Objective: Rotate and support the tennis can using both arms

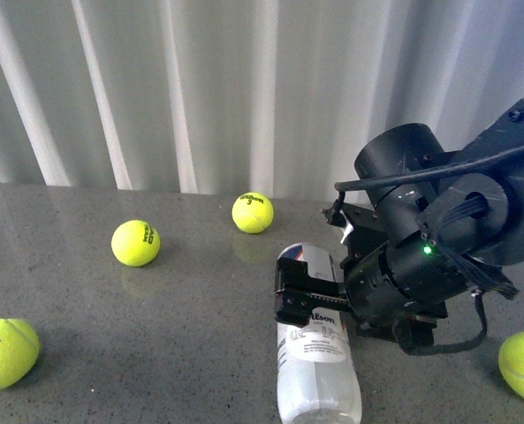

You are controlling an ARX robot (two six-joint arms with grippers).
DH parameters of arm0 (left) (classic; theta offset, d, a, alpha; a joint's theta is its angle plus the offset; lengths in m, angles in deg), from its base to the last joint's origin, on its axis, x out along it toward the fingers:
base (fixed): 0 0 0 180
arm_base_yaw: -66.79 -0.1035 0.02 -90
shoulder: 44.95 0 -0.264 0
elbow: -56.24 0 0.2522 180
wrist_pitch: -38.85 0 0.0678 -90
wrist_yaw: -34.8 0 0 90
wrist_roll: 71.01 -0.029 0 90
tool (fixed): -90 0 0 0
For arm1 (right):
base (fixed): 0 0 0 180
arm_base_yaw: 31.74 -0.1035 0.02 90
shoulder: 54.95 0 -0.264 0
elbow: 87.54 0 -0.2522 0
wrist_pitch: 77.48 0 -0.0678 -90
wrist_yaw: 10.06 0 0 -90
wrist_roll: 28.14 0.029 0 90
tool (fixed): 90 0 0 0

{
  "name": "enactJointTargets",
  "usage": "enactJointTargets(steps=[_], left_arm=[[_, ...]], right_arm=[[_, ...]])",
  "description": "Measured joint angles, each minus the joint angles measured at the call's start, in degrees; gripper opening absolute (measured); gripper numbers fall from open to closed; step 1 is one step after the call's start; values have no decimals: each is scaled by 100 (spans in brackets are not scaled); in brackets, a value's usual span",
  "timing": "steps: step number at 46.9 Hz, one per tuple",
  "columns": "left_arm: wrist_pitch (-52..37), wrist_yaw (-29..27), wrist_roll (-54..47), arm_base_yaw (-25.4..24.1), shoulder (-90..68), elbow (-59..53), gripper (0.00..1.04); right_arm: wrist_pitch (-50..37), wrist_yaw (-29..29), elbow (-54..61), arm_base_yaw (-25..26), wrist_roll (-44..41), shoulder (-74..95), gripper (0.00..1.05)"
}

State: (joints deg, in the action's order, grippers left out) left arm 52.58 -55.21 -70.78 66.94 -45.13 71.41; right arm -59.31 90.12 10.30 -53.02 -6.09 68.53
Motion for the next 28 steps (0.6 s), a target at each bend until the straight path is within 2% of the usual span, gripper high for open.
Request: enactJointTargets(steps=[8, 16, 23, 28], left_arm=[[0, 0, 0, 0, 0, 0, 98], [0, 0, 0, 0, 0, 0, 98], [0, 0, 0, 0, 0, 0, 98], [0, 0, 0, 0, 0, 0, 98]], right_arm=[[101, 0, -271, -33, -131, 358, 98], [-7, -138, -238, -70, -820, 313, 70], [-238, -400, 22, -96, -2417, 33, 51], [-461, -509, 299, -122, -3919, -251, 40]])
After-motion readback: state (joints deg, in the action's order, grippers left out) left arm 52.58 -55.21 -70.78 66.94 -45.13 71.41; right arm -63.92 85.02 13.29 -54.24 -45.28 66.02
